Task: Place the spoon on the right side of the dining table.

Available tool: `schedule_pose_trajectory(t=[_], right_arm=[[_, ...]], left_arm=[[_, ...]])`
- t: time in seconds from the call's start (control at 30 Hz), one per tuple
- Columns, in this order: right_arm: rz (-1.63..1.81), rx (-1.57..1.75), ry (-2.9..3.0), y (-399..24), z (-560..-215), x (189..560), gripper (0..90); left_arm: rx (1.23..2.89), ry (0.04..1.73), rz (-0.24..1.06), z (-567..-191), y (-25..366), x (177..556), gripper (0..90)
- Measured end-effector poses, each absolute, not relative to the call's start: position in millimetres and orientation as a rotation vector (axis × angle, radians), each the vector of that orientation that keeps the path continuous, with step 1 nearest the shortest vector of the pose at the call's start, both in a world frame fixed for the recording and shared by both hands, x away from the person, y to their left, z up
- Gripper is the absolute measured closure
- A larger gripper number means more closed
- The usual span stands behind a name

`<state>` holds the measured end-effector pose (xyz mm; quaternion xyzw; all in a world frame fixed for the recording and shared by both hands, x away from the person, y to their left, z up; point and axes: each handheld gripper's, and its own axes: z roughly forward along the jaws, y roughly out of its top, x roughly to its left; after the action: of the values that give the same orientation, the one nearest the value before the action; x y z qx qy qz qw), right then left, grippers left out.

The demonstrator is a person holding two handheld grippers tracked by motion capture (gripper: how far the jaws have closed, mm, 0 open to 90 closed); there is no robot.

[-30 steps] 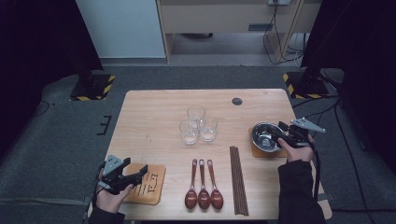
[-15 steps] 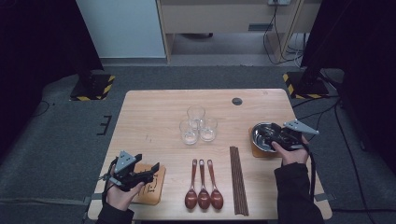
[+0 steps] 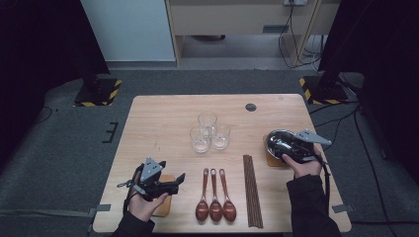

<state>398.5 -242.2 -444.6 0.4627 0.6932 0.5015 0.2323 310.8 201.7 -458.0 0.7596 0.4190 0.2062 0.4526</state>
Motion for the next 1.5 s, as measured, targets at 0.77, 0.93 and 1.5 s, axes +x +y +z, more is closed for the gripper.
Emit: schedule_pose_trajectory(t=[0.77,0.93,1.5], right_arm=[[1.373,1.251,1.955,-229.5,-450.8,397.0,37.5],[1.367,1.248,1.960,-226.9,-450.7,396.9,37.5],[1.352,1.238,1.996,-216.5,-455.3,396.9,37.2]], left_arm=[[1.973,0.937,0.431,-472.2,155.2,312.5,13.5],[1.994,0.925,0.423,-476.2,147.4,311.6,13.5],[2.068,0.859,0.382,-489.3,119.9,307.8,12.4]])
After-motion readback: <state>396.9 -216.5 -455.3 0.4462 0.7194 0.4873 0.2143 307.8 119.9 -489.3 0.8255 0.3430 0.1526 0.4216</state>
